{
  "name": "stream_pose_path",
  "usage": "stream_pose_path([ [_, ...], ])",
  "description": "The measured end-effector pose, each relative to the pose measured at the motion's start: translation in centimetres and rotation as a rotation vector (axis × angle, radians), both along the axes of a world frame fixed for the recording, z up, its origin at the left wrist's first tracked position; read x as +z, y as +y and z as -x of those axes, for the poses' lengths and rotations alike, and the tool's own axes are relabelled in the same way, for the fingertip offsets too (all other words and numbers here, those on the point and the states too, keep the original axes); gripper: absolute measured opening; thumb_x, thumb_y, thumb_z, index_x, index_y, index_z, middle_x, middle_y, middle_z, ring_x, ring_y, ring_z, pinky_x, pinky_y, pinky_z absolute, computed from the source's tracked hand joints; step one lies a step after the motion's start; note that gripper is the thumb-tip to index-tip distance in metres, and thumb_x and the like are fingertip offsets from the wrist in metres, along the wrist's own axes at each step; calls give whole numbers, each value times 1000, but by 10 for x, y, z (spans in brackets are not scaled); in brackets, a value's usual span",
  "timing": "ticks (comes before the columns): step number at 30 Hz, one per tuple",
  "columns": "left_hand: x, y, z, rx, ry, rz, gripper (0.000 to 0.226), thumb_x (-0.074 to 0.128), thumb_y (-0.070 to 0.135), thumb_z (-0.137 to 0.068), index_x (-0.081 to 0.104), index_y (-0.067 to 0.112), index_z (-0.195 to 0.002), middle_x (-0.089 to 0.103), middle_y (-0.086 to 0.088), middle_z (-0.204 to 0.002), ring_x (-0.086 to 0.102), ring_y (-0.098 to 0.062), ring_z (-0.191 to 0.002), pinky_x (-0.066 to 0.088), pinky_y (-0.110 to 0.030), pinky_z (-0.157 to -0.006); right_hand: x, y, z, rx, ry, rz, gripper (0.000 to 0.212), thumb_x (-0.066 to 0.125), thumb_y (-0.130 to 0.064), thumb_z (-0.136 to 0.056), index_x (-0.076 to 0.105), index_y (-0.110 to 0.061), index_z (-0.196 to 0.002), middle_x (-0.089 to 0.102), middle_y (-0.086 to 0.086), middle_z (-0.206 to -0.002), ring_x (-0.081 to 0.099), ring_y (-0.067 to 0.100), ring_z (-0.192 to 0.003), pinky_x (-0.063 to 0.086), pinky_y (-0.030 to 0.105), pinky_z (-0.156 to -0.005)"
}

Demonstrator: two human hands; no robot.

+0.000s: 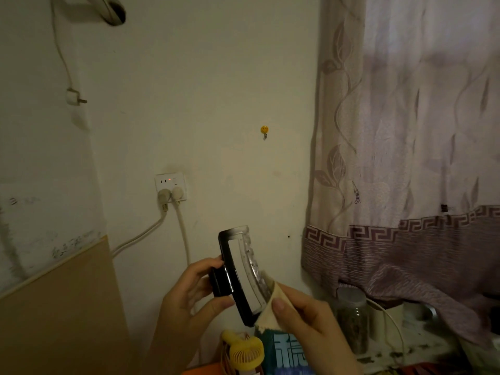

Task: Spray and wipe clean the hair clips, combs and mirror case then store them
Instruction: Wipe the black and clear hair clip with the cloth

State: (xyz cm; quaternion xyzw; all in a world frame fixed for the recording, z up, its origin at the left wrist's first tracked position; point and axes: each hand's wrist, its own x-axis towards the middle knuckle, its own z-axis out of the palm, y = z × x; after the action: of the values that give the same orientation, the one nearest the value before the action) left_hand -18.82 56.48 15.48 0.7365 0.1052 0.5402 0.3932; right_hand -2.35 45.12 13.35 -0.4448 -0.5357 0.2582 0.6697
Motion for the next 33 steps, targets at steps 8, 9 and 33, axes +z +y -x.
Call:
stream_pose_path([
  [8,-6,5,0,-90,39,39,49,84,10,-65,61,14,-108,69,8,-113,67,-14,-103,51,-15,-80,-5,-6,-9,22,40,43,41,60,-29,-76,68,-21,-115,74,-8,-99,66,2,-96,48,13,-80],
  [9,-6,4,0,-123,69,49,49,87,14,-66,61,14,-108,69,7,-114,67,-15,-104,51,-15,-81,-2,-7,-14,-12,57,38,40,60,-30,-75,69,-22,-113,74,-7,-97,67,3,-94,50,13,-77],
  [33,1,-14,-7,-333,338,55,45,79,29,-75,63,33,-117,55,10,-137,53,-14,-126,46,-24,-99,25,-2,-41,50,196,114,47,67,-33,-71,67,-28,-118,72,10,-102,68,25,-99,55,25,-75],
])
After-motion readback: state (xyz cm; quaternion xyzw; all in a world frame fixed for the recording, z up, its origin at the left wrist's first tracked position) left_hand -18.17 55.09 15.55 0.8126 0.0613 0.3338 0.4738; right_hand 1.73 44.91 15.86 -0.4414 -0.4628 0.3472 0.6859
